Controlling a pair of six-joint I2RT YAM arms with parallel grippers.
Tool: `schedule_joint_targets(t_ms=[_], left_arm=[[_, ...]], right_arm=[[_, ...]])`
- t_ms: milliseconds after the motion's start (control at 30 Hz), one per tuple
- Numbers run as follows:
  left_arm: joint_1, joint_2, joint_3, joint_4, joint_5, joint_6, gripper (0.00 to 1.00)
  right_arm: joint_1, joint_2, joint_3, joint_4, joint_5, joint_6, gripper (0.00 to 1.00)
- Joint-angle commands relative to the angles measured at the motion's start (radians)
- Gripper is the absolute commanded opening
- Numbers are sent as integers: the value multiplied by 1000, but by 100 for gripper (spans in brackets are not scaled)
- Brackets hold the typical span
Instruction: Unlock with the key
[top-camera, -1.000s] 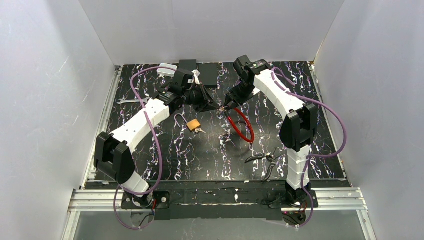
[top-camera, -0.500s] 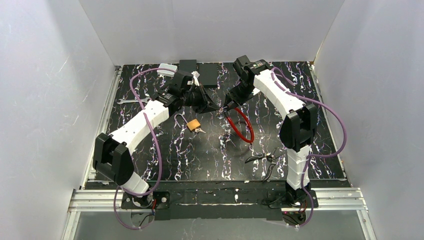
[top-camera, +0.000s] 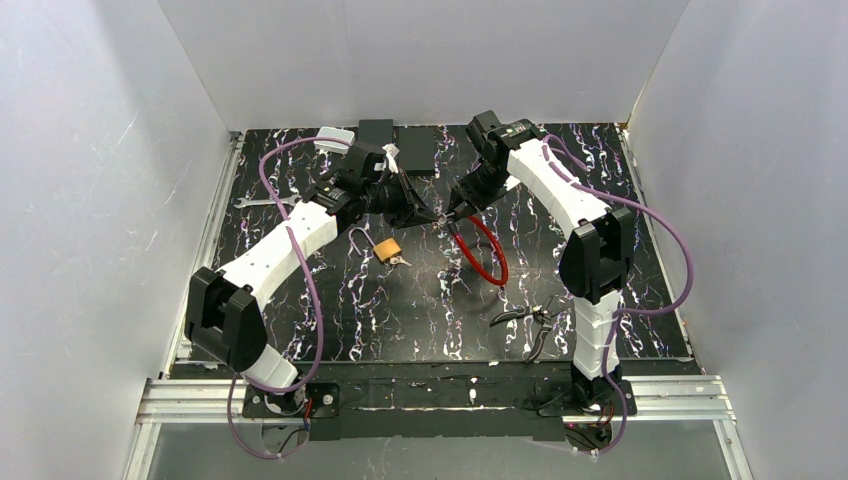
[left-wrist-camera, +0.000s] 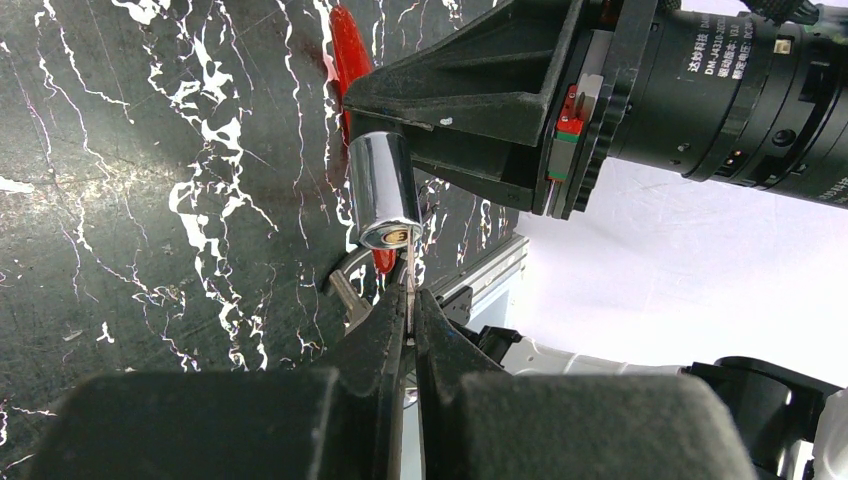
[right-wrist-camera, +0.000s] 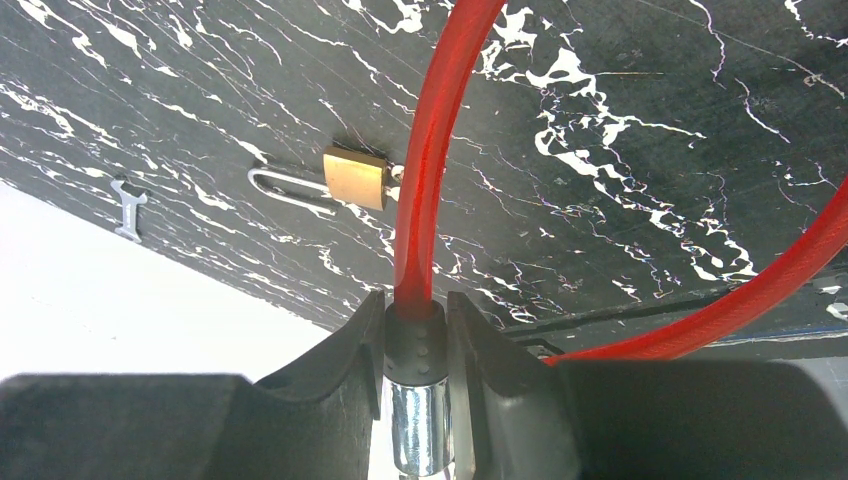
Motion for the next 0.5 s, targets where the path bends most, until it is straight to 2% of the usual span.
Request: schedule_joint_targets(t_ms=[0,467], left_arm=[[-4,-34,-3,1,13,7,0],[-4,-43,-13,-19,1,10,0]], right_arm=[[2,-7,6,5,-16,18,1],[2,-1,13,10,-22,21,1]])
